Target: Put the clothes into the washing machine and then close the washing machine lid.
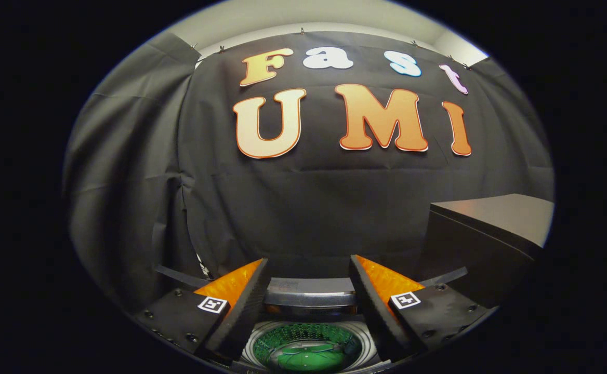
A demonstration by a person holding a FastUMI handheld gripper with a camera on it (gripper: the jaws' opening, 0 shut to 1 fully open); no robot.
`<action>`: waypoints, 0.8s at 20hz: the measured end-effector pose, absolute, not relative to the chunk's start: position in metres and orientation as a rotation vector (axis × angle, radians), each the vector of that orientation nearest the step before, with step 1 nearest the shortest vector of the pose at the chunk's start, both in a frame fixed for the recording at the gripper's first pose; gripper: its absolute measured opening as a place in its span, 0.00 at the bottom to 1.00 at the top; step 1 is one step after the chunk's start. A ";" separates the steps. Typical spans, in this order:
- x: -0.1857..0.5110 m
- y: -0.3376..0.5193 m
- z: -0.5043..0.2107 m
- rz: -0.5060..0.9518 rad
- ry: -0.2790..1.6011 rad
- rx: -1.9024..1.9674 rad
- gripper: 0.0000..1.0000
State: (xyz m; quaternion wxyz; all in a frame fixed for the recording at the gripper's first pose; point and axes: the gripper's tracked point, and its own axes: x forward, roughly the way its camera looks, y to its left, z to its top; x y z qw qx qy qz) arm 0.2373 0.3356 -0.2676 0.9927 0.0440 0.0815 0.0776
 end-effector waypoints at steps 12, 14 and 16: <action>0.213 0.341 -0.381 0.185 0.457 0.105 0.99; 0.216 0.340 -0.358 0.189 0.444 0.096 0.99; 0.219 0.338 -0.319 0.192 0.406 0.095 0.99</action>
